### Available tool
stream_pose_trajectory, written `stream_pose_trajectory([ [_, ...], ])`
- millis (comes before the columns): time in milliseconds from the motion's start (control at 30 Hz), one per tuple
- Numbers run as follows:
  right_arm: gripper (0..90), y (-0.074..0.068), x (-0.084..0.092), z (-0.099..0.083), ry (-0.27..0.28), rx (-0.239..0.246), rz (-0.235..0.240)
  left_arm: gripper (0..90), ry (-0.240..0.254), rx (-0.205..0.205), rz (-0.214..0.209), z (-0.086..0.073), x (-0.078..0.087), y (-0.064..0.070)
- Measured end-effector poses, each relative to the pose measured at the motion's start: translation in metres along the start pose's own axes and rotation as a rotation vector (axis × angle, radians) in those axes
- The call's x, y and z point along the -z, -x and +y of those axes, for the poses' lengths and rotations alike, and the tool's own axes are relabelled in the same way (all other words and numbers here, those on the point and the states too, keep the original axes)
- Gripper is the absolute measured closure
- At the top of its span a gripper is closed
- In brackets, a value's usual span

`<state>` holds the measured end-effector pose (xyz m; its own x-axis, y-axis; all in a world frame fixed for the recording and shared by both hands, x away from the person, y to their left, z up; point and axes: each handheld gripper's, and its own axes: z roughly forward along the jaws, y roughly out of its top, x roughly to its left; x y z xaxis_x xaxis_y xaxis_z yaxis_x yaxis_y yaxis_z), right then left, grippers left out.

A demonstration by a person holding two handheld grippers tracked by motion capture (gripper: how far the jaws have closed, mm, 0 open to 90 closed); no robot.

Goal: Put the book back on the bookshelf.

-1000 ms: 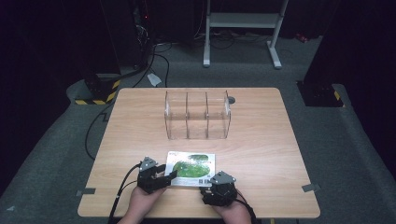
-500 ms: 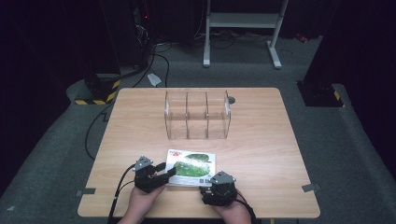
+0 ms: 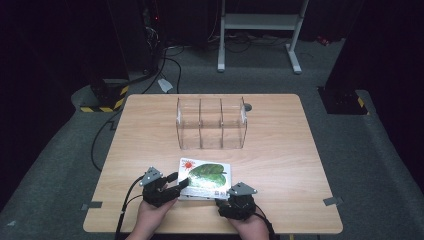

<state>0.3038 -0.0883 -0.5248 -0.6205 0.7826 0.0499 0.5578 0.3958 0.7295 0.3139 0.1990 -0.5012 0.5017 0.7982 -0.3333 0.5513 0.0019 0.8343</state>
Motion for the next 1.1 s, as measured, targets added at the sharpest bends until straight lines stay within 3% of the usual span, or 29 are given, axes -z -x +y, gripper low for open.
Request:
stream_pose_trajectory([
  [333,31.1,0.003,0.002,-0.001,0.020,-0.028,-0.001,40.9,-0.008,0.023,-0.018,-0.001,-0.001,-0.005],
  [500,31.1,0.002,0.001,-0.001,0.020,-0.023,-0.005,39.0,-0.037,0.073,-0.037,-0.003,-0.007,-0.012],
  [667,31.1,0.002,0.001,-0.001,0.016,-0.025,-0.006,40.4,-0.082,0.106,-0.085,-0.002,-0.020,-0.013],
  [933,31.8,0.003,0.002,-0.001,0.014,-0.021,0.002,42.7,-0.119,0.060,-0.123,0.004,-0.027,-0.012],
  [1100,31.8,0.003,0.007,-0.003,0.032,0.004,0.007,48.4,-0.128,0.035,-0.121,0.003,-0.026,-0.014],
])
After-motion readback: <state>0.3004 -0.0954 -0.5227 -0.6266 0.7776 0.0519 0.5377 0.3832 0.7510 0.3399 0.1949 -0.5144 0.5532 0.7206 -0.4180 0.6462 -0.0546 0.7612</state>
